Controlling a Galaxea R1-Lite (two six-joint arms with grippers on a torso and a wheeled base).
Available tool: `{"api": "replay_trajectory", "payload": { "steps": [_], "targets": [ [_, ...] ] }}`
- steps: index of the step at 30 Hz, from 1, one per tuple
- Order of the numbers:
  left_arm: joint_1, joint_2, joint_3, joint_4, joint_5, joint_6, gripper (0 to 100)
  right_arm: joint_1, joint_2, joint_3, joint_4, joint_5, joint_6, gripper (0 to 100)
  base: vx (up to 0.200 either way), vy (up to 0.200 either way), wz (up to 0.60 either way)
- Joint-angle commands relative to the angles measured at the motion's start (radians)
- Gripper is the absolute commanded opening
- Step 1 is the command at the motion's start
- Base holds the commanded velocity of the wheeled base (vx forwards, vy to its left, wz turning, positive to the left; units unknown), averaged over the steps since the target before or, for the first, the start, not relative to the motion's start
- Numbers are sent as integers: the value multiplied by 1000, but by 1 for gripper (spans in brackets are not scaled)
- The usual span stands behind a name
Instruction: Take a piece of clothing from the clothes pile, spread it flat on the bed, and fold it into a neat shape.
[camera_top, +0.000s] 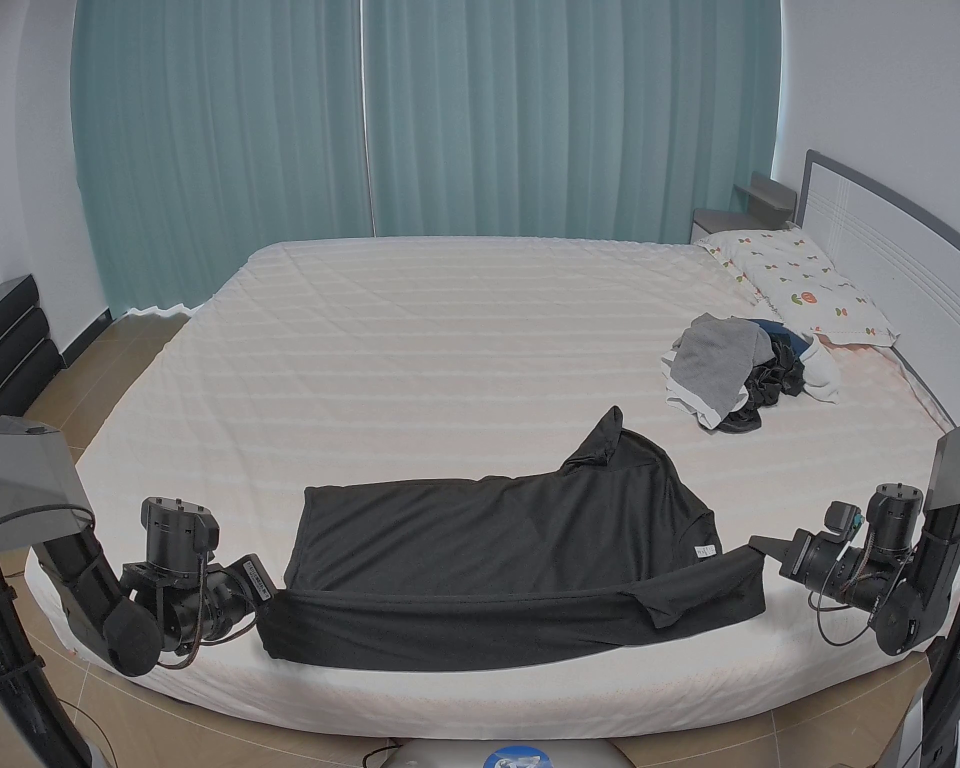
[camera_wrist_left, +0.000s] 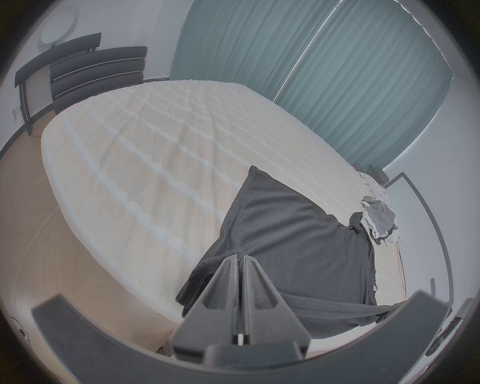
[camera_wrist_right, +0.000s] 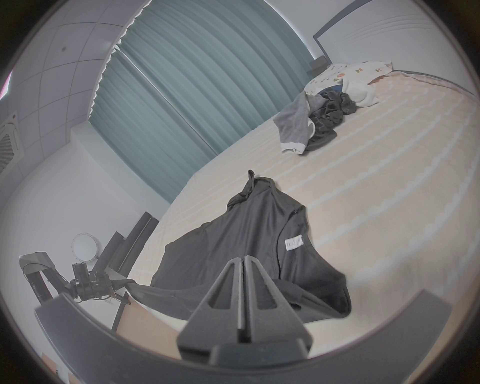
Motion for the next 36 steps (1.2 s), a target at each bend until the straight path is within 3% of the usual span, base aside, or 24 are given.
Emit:
{"api": "replay_trajectory", "payload": {
  "steps": [1,8,16,19,26,36],
  "targets": [
    [-6,-75,40,1,2,2,0,-20,-54,80,-11,2,-14,0,0,0,0],
    [-17,-106,112,1,8,57,0,-34,-79,152,-11,2,-60,0,0,0,0],
    [-46,-116,169,1,6,57,0,-77,-104,155,-6,2,-57,0,0,0,0],
    [-67,-142,192,2,6,60,0,-95,-123,155,72,2,-88,0,0,0,0],
    [-75,-136,195,7,12,63,0,-98,-154,155,230,9,-203,0,0,0,0],
    [-66,-69,145,2,12,70,0,-95,-81,72,218,21,-209,0,0,0,0]
  ]
}}
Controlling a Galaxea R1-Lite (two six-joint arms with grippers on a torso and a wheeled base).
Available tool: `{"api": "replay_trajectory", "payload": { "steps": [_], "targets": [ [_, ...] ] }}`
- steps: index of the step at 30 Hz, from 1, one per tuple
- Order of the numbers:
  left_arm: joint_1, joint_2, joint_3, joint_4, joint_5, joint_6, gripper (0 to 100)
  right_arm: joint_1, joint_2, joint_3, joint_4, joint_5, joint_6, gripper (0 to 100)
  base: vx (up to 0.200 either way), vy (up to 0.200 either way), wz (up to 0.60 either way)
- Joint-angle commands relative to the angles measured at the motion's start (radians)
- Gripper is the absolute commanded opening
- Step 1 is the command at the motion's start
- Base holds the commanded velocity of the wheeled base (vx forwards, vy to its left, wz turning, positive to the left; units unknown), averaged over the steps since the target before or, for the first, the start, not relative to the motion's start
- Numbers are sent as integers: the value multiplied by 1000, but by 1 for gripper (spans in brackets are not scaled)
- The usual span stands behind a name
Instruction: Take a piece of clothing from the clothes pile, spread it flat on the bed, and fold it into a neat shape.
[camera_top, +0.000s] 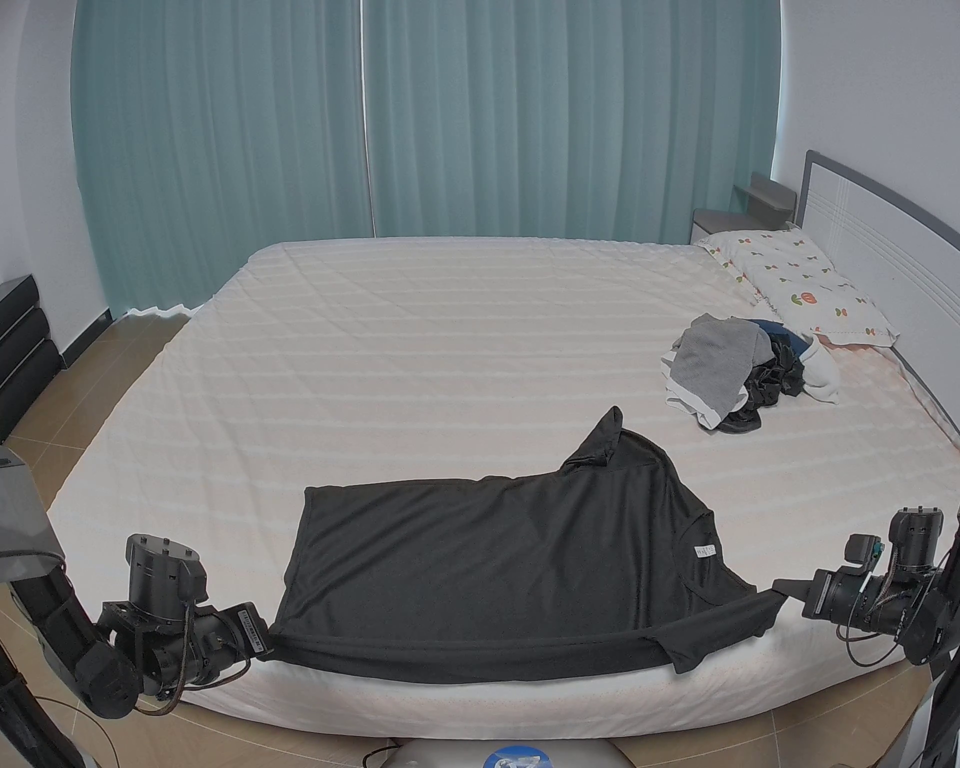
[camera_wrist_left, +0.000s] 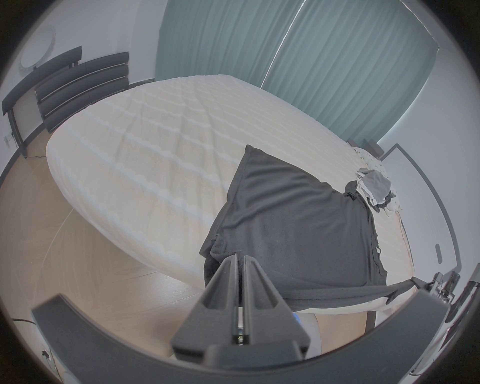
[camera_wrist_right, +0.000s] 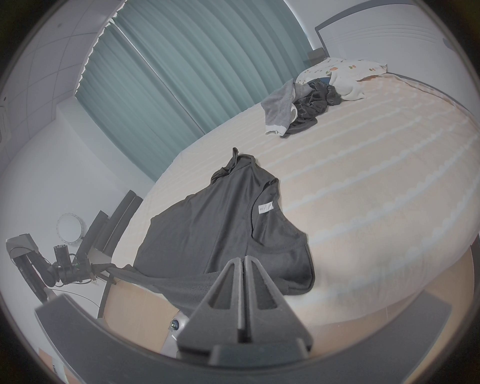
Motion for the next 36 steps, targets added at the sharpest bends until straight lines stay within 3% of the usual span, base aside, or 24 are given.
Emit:
{"api": "replay_trajectory", "payload": {
  "steps": [1,27,36],
  "targets": [
    [10,68,-50,0,2,-3,0,1,62,-67,-1,-3,4,0,0,0,0],
    [82,396,-326,1,-1,-26,0,77,364,-403,12,-52,15,0,0,0,0],
    [85,469,-369,0,-4,-59,0,99,450,-474,2,-55,104,0,0,0,0]
  ]
}}
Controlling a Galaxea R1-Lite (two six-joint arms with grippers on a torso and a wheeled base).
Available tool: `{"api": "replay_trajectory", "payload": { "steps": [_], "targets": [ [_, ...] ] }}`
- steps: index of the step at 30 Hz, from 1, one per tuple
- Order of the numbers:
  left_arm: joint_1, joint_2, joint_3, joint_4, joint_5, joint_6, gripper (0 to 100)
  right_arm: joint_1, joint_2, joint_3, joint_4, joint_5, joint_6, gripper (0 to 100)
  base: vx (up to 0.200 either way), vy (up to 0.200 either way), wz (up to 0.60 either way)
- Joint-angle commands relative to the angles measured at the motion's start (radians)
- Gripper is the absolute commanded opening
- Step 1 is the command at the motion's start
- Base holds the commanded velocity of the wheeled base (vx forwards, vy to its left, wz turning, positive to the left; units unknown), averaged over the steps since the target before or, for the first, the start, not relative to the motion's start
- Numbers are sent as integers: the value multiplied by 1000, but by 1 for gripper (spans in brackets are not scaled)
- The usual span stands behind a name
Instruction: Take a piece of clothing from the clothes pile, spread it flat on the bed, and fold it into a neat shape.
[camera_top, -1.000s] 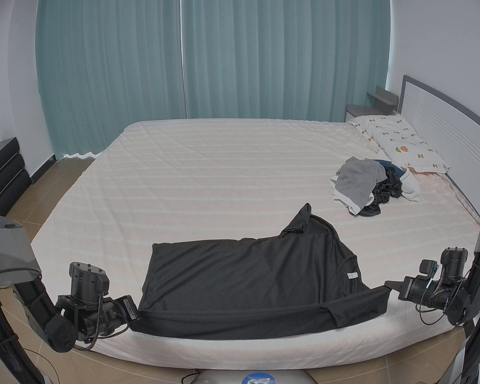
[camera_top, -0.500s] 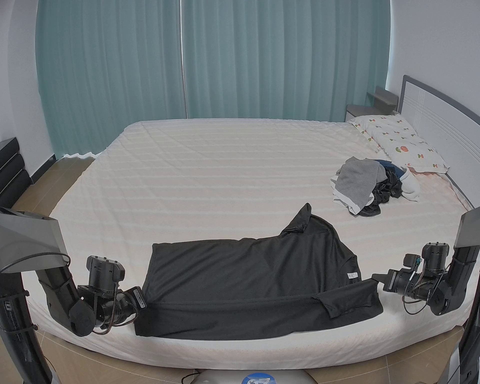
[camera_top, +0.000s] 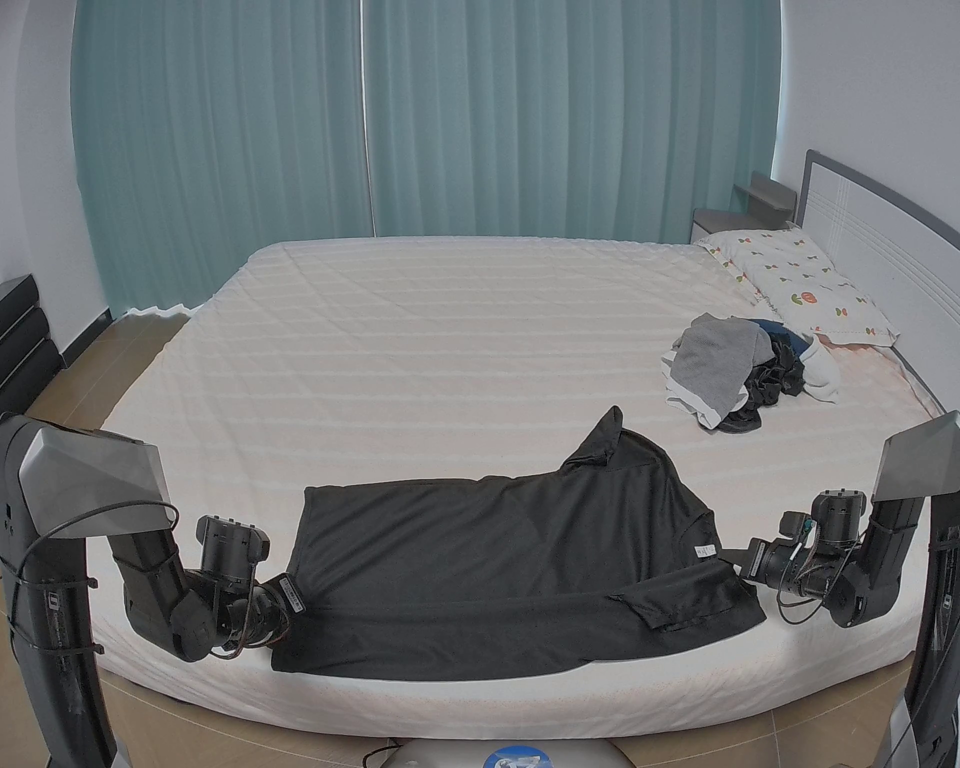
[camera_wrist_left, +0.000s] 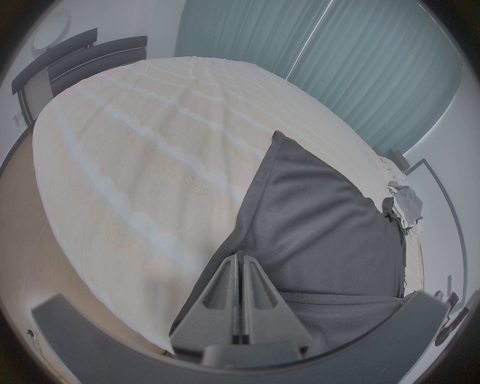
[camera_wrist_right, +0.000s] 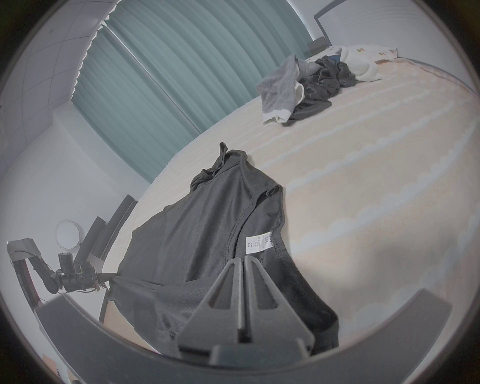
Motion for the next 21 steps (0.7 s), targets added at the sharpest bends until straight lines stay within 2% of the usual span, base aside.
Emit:
{"api": "replay_trajectory", "payload": {
  "steps": [1,5,6,7,15,18,21],
  "targets": [
    [4,47,-12,-6,-3,-2,0,5,50,-22,-2,-1,9,0,0,0,0],
    [9,55,-42,-6,-6,-2,0,5,77,-45,-7,-4,10,0,0,0,0],
    [9,55,-45,-6,-6,-2,100,5,76,-50,-5,-4,10,0,0,0,0],
    [9,55,-50,-6,-6,-3,100,5,73,-54,-4,-2,12,100,0,0,0],
    [9,50,-44,-6,-4,-29,100,5,56,-40,-7,-2,26,100,0,0,0],
    [12,35,-38,-6,0,-37,100,-1,37,-36,-7,-2,55,100,0,0,0],
    [35,-40,-15,-4,0,-37,100,-19,-9,-14,-13,1,144,100,0,0,0]
  ]
}}
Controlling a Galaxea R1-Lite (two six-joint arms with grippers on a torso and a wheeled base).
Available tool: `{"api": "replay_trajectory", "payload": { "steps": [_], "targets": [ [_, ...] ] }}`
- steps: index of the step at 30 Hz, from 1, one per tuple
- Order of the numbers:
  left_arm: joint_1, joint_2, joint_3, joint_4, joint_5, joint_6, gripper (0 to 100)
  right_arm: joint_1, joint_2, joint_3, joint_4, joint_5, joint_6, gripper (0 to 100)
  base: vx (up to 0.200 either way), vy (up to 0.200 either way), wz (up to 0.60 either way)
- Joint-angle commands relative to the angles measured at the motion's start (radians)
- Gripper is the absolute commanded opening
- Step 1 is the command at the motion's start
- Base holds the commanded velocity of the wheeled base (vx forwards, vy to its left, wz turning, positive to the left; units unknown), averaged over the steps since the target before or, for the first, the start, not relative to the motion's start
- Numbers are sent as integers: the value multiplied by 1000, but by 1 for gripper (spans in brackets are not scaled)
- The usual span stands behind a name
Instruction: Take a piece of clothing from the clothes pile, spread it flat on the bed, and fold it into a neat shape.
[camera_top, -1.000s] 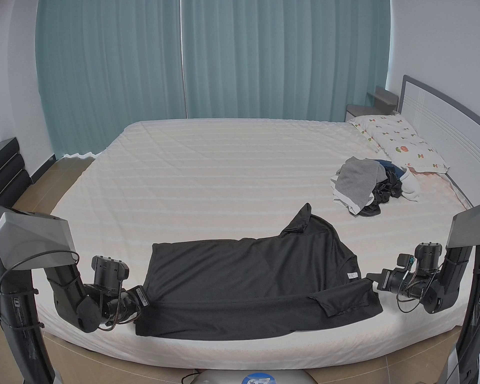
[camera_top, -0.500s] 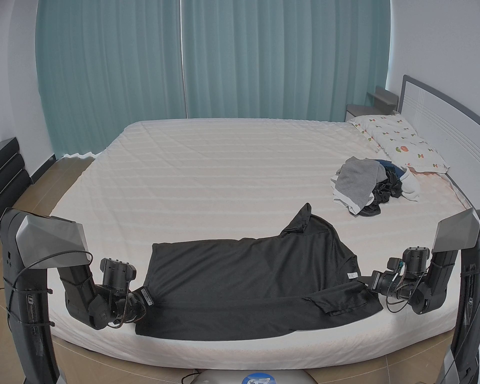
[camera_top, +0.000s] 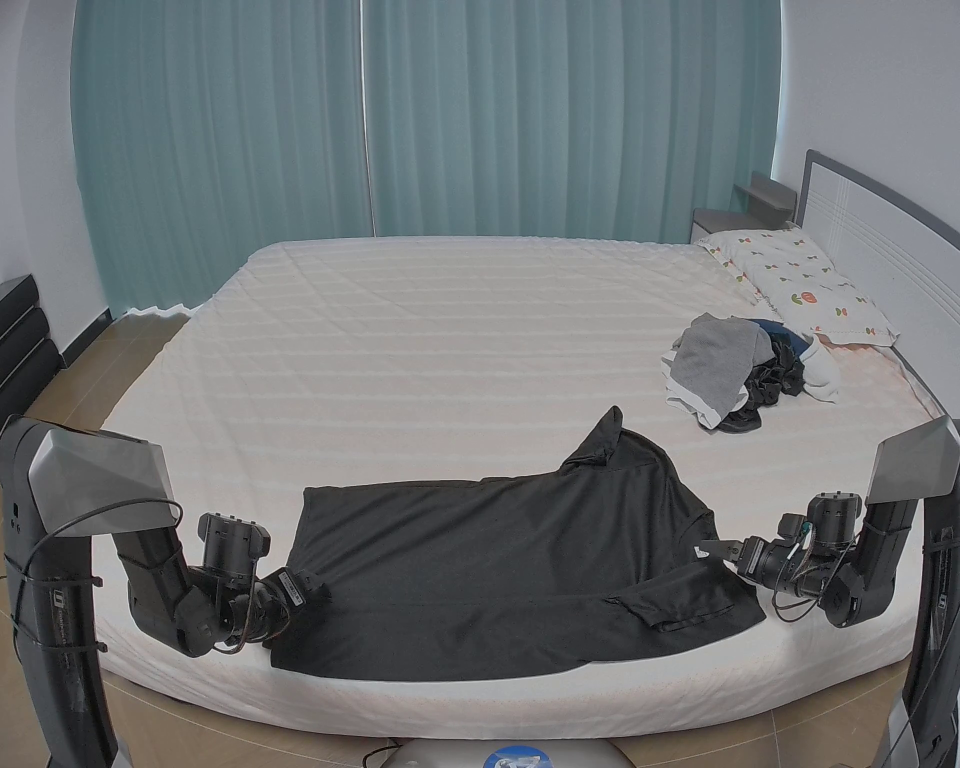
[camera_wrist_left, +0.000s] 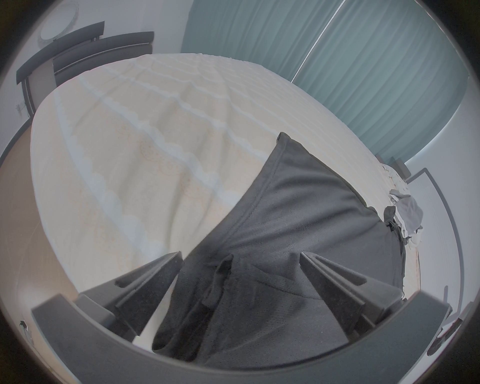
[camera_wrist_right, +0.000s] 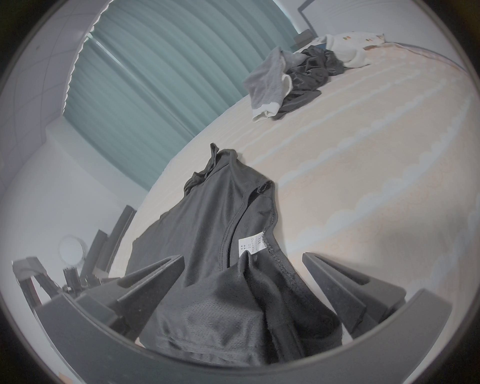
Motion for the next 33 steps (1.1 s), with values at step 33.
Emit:
{"api": "replay_trajectory", "payload": {
  "steps": [33],
  "targets": [
    [22,-118,-149,48,5,-145,100,-19,-69,29,-6,1,102,100,36,0,0]
  ]
}}
